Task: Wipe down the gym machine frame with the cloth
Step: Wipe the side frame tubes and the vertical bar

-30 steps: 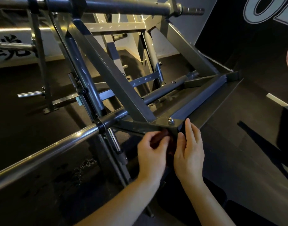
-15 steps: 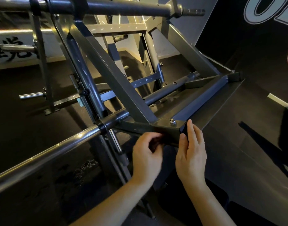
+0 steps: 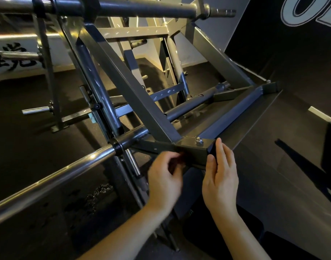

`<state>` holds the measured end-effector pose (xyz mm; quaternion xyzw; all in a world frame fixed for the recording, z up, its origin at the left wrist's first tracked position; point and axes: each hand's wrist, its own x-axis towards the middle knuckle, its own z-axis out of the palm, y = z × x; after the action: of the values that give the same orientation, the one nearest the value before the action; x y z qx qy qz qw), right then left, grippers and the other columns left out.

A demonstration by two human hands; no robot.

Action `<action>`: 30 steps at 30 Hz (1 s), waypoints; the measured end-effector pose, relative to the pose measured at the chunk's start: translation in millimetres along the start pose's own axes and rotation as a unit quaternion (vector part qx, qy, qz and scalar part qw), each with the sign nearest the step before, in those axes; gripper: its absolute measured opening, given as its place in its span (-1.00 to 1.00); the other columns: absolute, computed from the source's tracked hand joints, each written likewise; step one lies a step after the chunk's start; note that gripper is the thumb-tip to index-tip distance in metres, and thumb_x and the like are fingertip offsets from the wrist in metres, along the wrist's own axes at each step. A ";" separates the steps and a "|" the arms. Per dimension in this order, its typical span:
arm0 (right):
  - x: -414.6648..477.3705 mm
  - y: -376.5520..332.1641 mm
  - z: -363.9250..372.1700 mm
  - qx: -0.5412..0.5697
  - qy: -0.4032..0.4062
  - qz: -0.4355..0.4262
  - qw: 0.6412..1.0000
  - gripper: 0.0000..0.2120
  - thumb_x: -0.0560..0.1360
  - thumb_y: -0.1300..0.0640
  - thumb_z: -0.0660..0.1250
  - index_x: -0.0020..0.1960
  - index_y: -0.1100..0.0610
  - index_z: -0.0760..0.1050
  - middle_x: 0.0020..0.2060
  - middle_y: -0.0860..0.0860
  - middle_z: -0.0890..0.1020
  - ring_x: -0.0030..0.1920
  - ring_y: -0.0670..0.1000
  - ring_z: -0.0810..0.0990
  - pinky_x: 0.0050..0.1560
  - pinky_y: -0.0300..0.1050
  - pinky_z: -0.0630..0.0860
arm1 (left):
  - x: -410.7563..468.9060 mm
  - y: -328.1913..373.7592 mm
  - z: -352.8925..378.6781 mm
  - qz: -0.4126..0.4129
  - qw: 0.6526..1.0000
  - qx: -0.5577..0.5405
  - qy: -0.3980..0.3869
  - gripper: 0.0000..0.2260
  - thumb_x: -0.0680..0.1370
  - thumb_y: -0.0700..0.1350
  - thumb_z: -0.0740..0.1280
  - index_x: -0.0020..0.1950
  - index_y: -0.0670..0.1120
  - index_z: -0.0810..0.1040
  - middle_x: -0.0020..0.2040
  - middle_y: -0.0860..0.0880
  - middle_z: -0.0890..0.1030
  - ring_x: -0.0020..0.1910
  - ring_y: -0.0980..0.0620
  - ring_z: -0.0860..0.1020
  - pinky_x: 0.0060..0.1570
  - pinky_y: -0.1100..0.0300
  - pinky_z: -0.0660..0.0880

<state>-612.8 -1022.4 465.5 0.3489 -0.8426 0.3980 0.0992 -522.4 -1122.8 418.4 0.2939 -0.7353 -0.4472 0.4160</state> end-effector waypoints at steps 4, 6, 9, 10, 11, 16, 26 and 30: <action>-1.1 0.3 0.9 -0.013 -0.001 0.003 1.000 -0.49 0.71 -0.08 0.01 0.62 0.05 0.19 0.43 -0.02 0.38 0.36 0.04 0.47 0.20 0.19 0.57 | 1.7 -2.4 -1.2 0.087 0.996 0.022 -0.025 -0.80 0.52 -0.27 0.44 0.12 -0.13 0.65 0.07 0.03 0.65 0.14 0.09 0.61 0.18 0.14 0.56; -1.0 -0.8 -0.7 -0.013 -0.003 0.004 1.000 -0.48 0.70 -0.08 0.03 0.62 0.05 0.19 0.43 -0.03 0.39 0.34 -0.01 0.47 0.20 0.15 0.58 | 12.9 -24.8 -5.7 0.067 0.996 0.051 -0.022 -0.81 0.51 -0.30 0.44 0.09 -0.11 0.65 0.05 0.04 0.65 0.10 0.08 0.62 0.16 0.13 0.55; -0.2 -3.6 -2.3 -0.010 -0.007 0.008 1.000 -0.45 0.68 -0.10 0.03 0.62 0.05 0.20 0.42 -0.05 0.39 0.33 -0.05 0.46 0.23 0.12 0.56 | 31.6 -63.9 -20.5 -0.023 0.997 0.068 0.005 -0.85 0.56 -0.24 0.42 0.04 0.00 0.63 -0.03 0.12 0.64 0.01 0.18 0.61 0.10 0.02 0.58; -0.2 -3.5 -2.6 -0.009 -0.010 0.010 1.000 -0.44 0.67 -0.12 0.02 0.62 0.05 0.20 0.42 -0.06 0.39 0.34 -0.06 0.45 0.24 0.11 0.56 | 35.0 -69.9 -24.3 -0.041 0.996 0.074 0.016 -0.86 0.57 -0.23 0.42 0.02 0.01 0.62 -0.06 0.12 0.64 -0.01 0.19 0.61 0.08 -0.01 0.59; 0.0 -3.5 -3.2 -0.010 -0.012 0.009 1.000 -0.44 0.67 -0.12 0.01 0.62 0.05 0.19 0.42 -0.07 0.39 0.34 -0.07 0.45 0.25 0.10 0.56 | 34.6 -69.1 -25.0 -0.042 0.996 0.078 0.022 -0.86 0.56 -0.23 0.42 0.02 0.01 0.62 -0.06 0.12 0.64 -0.01 0.19 0.61 0.08 0.00 0.59; -0.2 -1.3 -2.1 -0.015 -0.003 0.000 1.000 -0.46 0.68 -0.07 0.04 0.61 0.09 0.21 0.40 -0.03 0.40 0.31 0.00 0.49 0.16 0.13 0.59 | -10.0 -2.3 -0.1 0.051 0.998 0.034 0.005 -0.82 0.54 -0.19 0.42 0.13 -0.07 0.66 0.09 0.08 0.67 0.15 0.17 0.61 0.24 0.23 0.52; -1.0 -3.2 -0.7 0.002 0.000 0.007 1.000 -0.45 0.68 -0.10 0.03 0.62 0.06 0.21 0.41 -0.05 0.39 0.34 -0.02 0.47 0.22 0.16 0.57 | 23.1 -56.2 -18.2 -0.030 0.997 0.068 0.002 -0.81 0.57 -0.23 0.41 0.13 -0.02 0.67 0.06 0.10 0.68 0.08 0.20 0.62 0.18 0.03 0.57; -1.4 -1.2 0.1 -0.007 0.003 0.007 1.000 -0.49 0.71 -0.08 0.01 0.62 0.06 0.20 0.42 -0.02 0.40 0.37 0.04 0.46 0.23 0.22 0.55 | -9.3 -8.8 -3.5 0.064 0.997 0.046 -0.007 -0.79 0.53 -0.21 0.45 0.16 -0.08 0.67 0.13 0.05 0.67 0.18 0.15 0.60 0.28 0.17 0.52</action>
<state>-610.9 -1022.3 465.6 0.3413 -0.8475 0.3939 0.1009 -514.3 -1120.6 408.1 0.2618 -0.7756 -0.3873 0.4243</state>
